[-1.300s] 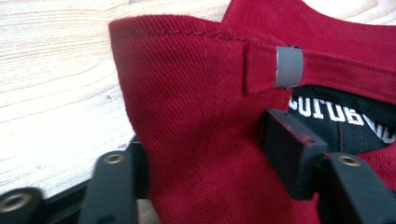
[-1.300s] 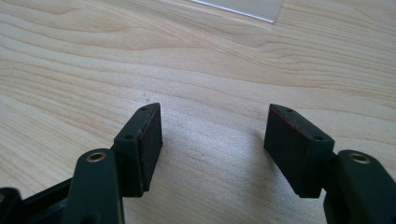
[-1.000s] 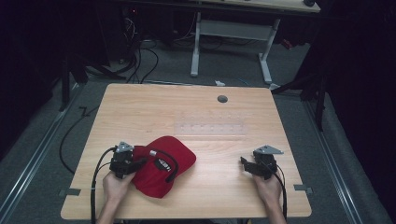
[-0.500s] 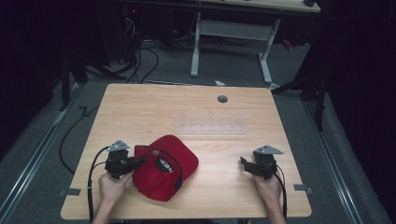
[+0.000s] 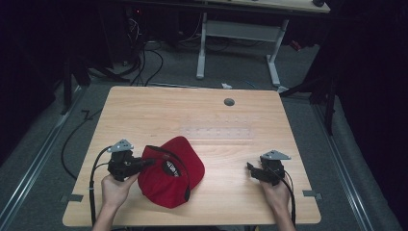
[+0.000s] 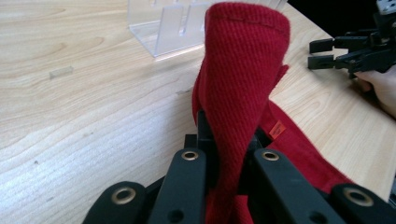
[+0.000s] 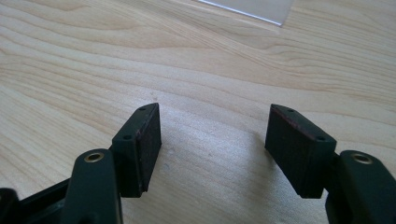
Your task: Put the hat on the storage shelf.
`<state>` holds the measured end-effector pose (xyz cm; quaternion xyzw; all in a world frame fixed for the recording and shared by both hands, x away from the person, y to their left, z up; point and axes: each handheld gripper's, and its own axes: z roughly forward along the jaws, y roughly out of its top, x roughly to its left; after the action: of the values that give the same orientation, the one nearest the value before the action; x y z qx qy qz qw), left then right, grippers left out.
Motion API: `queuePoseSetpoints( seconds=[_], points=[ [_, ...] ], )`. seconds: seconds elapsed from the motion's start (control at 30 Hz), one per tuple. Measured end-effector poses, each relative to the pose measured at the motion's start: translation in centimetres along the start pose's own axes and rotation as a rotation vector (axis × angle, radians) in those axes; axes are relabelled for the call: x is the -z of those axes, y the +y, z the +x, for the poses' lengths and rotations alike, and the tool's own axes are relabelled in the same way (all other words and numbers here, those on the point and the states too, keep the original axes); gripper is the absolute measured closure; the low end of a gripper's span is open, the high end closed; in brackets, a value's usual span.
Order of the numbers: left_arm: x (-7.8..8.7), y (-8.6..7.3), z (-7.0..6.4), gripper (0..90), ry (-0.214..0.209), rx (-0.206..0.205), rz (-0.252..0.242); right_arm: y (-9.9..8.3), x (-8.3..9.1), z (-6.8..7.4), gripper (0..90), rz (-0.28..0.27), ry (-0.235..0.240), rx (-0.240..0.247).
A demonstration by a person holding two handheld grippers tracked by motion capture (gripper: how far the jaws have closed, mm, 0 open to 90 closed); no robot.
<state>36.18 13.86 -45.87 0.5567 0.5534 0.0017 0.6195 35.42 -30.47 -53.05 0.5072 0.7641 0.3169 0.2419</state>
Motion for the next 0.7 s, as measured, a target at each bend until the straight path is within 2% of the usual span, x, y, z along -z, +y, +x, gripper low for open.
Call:
queuePoseSetpoints(
  seconds=[0.17,0.33,0.57,0.7],
  points=[
    [0.4,0.7,-1.1,86.5,-0.025,-0.009,-0.008,0.0,0.0,0.0,36.1,0.001,0.003,-0.002],
    [0.6,1.5,-1.9,86.5,-0.019,-0.02,-0.021,0.0,-0.1,-0.3,35.5,0.008,0.014,-0.031],
    [1.4,2.6,-3.3,86.6,-0.033,-0.035,-0.038,0.0,-0.1,-0.3,35.1,0.008,0.013,-0.028],
    [1.8,3.2,-4.0,87.2,-0.068,-0.017,-0.044,0.1,-0.1,-0.3,28.7,0.013,0.038,-0.022]
  ],
)
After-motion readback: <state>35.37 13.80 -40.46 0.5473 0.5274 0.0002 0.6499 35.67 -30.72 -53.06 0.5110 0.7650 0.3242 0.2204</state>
